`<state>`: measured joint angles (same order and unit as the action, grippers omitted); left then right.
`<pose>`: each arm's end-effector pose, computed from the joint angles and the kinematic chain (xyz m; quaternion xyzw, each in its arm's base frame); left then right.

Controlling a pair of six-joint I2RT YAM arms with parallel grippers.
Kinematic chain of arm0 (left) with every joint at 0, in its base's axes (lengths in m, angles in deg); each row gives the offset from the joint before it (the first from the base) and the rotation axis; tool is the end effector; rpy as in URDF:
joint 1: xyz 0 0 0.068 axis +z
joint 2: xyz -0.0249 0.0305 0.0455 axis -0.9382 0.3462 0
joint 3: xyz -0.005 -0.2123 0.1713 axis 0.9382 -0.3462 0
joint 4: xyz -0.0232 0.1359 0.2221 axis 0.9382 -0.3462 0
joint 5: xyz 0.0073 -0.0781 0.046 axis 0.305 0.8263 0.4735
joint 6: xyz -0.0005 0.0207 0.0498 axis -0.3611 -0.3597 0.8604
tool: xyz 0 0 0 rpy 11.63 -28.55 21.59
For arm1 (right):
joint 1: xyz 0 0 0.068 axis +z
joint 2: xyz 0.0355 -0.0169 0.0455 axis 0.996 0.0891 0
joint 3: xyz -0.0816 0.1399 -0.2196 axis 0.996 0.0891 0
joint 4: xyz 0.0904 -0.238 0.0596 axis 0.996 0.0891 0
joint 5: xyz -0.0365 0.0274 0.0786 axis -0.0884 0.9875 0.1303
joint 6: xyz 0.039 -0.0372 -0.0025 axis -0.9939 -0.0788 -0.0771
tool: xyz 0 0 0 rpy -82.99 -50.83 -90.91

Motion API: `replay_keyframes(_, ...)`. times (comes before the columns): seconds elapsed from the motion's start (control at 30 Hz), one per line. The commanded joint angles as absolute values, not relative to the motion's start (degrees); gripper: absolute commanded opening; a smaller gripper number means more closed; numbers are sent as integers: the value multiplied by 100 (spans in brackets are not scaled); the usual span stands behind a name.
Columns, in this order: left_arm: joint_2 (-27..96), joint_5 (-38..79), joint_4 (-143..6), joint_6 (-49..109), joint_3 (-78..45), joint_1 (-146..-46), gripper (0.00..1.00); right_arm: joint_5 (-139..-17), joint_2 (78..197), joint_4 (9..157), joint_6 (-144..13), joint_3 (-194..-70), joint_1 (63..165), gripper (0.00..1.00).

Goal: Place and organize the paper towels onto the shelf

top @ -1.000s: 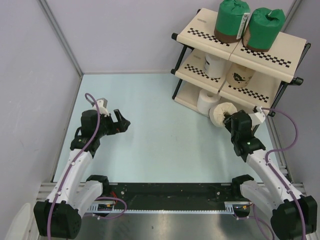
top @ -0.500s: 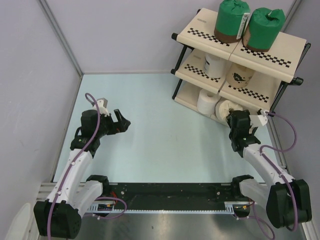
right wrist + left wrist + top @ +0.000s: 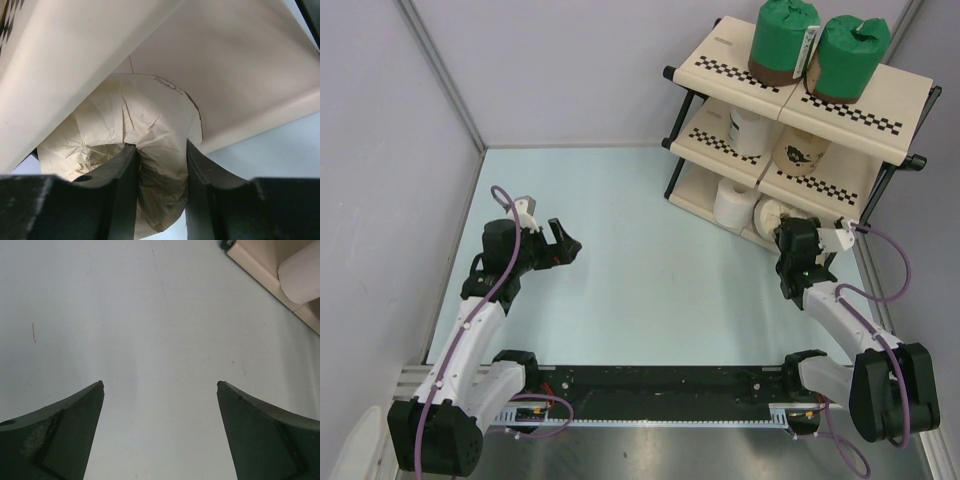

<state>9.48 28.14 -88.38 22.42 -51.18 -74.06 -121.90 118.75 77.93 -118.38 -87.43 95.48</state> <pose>0.1939 -0.0243 0.2648 -0.0477 0.8625 -0.2182 0.4540 0.2300 0.0215 0.2250 0.4858 0.6672 0.0702 0.5603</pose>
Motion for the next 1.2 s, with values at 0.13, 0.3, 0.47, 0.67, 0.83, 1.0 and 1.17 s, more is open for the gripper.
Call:
replay_keyframes(0.13, 947, 2968, -8664, 2131, -5150, -7361, 100, -12281, 11912, 7082, -11787, -8809, 9420, 70)
replay_keyframes(0.3, 938, 2968, -8673, 2131, -5150, -7352, 100, -12140, 11807, 7100, -11629, -8809, 9368, 75)
replay_keyframes(0.47, 938, 2968, -8673, 2131, -5150, -7361, 100, -11737, 11517, 7354, -11436, -8809, 9368, 76)
replay_keyframes(0.67, 903, 2977, -8655, 2149, -5150, -7361, 100, -10489, 10761, 8441, -11067, -8791, 9359, 76)
replay_keyframes(0.83, 798, 3135, -8550, 2219, -5220, -7361, 100, -9847, 9734, 9357, -10655, -8765, 9376, 76)
replay_keyframes(1.0, 640, 3249, -8409, 2254, -5291, -7361, 100, -9556, 8406, 10262, -10320, -8835, 9341, 74)
replay_keyframes(1.17, 648, 3293, -8392, 2289, -5308, -7361, 100, -10387, 7895, 11247, -10547, -9221, 9289, 74)
